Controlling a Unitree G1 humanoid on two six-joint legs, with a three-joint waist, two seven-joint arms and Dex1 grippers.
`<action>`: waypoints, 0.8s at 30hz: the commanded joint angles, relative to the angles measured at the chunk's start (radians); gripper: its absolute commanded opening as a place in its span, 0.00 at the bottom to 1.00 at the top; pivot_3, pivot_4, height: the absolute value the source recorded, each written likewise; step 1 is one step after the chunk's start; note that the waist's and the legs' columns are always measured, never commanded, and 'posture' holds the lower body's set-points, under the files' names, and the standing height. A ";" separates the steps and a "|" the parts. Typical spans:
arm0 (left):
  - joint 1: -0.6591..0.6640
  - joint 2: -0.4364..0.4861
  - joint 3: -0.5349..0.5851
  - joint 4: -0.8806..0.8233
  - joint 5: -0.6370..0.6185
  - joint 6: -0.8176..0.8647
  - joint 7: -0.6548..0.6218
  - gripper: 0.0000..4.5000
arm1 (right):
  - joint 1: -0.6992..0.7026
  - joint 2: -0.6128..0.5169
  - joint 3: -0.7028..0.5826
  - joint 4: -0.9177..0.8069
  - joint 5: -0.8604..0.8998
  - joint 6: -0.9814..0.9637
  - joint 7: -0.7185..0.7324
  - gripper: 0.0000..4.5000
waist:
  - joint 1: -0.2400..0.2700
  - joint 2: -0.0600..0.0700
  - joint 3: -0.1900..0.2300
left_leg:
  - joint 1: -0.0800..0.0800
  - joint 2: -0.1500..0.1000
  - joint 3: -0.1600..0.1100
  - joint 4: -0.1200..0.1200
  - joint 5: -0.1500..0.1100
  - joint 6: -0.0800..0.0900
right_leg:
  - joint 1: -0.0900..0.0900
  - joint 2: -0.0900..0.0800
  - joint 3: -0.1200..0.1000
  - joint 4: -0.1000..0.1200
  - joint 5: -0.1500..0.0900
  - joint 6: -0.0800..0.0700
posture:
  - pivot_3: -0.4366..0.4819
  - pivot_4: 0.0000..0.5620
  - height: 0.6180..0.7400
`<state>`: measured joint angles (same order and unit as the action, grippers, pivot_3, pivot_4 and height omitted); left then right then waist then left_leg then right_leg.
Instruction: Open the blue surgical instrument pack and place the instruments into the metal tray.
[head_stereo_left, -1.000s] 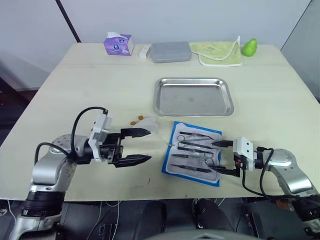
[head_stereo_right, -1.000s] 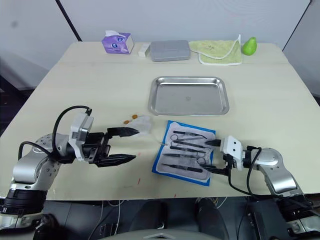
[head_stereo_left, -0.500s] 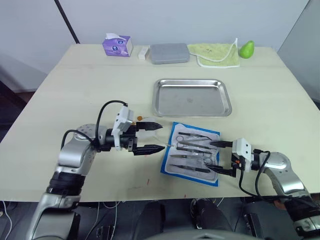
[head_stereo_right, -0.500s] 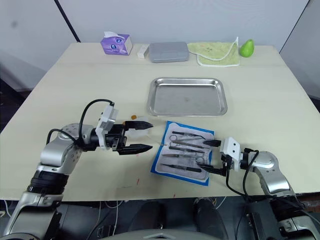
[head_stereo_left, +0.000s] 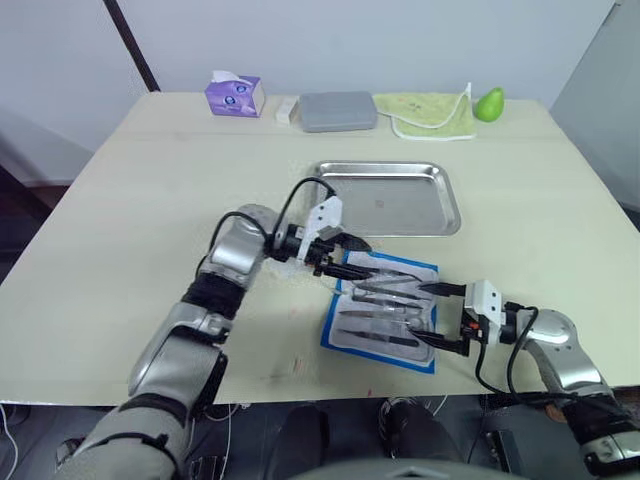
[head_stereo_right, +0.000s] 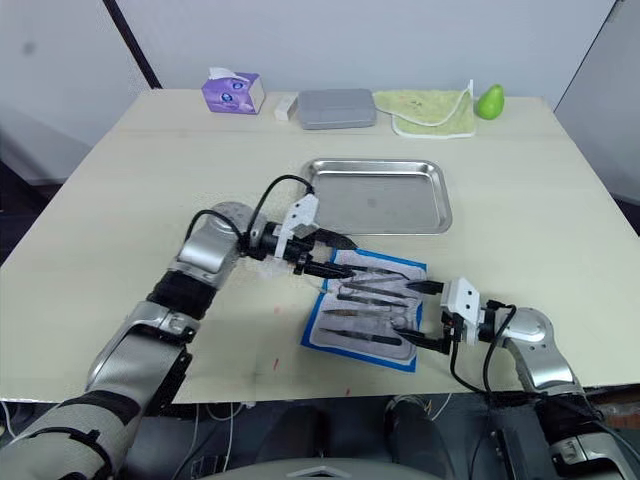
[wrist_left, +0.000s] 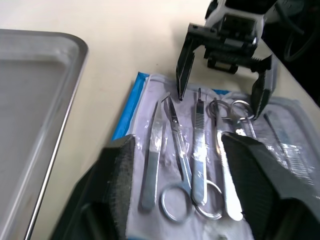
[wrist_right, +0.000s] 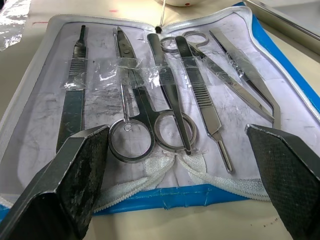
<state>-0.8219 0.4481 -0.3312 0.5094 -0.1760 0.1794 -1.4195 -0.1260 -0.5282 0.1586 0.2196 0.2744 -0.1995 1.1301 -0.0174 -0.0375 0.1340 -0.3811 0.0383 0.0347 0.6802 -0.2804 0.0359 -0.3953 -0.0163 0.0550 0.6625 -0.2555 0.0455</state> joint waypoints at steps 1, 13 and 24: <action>-0.054 -0.031 -0.029 0.073 0.073 -0.077 0.018 0.63 | 0.046 -0.004 0.041 0.065 -0.089 0.040 -0.042 1.00 | 0.001 0.000 0.000 | 0.000 0.000 0.000 0.000 0.000 0.000 | 0.000 0.000 0.000 0.000 0.000 0.000 | 0.48 0.27 0.97; -0.097 -0.080 -0.028 0.173 0.156 -0.143 0.033 0.30 | 0.054 -0.007 0.043 0.045 -0.087 0.045 -0.056 1.00 | 0.000 0.000 0.000 | 0.000 0.000 -0.003 0.000 0.000 0.000 | 0.000 0.000 0.000 0.000 0.000 0.000 | 0.48 0.27 0.97; -0.089 -0.093 -0.038 0.190 0.217 -0.187 0.064 0.30 | 0.053 -0.009 0.042 0.046 -0.087 0.052 -0.057 1.00 | 0.000 0.000 0.000 | 0.000 0.000 -0.003 0.000 0.000 0.000 | 0.000 0.000 0.000 0.000 0.000 0.000 | 0.48 0.27 0.97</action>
<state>-0.8976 0.3595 -0.3646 0.6993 0.0297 0.0135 -1.3626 -0.1095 -0.5285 0.1580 0.2001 0.2743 -0.1975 1.1042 -0.0176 -0.0377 0.1340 -0.3814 0.0384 0.0318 0.6801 -0.2805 0.0360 -0.3955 -0.0165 0.0551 0.6625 -0.2554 0.0456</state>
